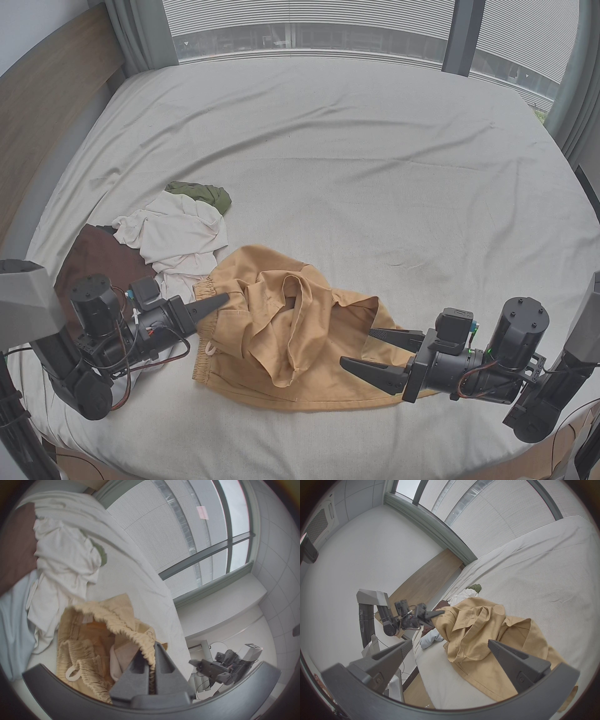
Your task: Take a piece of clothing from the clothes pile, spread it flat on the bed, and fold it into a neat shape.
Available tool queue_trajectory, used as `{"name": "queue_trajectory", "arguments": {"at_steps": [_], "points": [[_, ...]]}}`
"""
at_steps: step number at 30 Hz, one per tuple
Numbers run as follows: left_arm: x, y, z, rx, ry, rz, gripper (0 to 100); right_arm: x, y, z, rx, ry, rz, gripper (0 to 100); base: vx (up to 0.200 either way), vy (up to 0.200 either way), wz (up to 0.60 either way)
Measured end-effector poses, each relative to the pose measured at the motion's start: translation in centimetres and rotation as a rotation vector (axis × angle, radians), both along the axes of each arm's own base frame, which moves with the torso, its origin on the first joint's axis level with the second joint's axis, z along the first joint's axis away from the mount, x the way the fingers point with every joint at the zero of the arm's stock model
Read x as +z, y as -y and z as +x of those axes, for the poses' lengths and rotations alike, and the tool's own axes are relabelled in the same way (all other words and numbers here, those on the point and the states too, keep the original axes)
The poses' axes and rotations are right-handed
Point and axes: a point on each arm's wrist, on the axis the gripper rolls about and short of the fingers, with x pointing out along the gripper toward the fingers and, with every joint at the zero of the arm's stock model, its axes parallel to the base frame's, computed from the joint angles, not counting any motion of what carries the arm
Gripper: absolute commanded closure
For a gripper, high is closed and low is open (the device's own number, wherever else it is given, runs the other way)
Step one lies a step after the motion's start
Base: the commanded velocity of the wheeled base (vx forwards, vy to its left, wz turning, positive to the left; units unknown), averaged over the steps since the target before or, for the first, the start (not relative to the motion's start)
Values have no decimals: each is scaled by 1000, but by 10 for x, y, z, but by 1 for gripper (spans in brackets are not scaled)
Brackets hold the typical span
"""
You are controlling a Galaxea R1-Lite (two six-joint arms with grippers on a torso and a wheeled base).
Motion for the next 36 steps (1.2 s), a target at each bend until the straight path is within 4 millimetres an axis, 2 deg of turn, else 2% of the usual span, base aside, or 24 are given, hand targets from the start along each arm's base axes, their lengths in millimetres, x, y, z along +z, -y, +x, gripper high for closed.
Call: {"name": "queue_trajectory", "arguments": {"at_steps": [6, 11, 25, 29, 36], "points": [[43, 7, -22, -49, 136, -53, 100, 0, 0, 0, -1, 1, 1, 0, 0, 0, 0], [67, 19, -44, -124, 197, -105, 100, 1, 0, 1, -2, 2, 2, 0, 0, 0, 0], [78, 22, -52, -147, 235, -124, 100, 2, 14, 13, -71, 14, 6, 0, 0, 0, 0], [83, 22, -52, -142, 253, -133, 100, 3, 25, 22, -128, 18, 6, 0, 0, 0, 0], [89, 21, -54, -143, 269, -148, 100, 0, 59, 42, -262, 14, -4, 0, 0, 0, 0]]}}
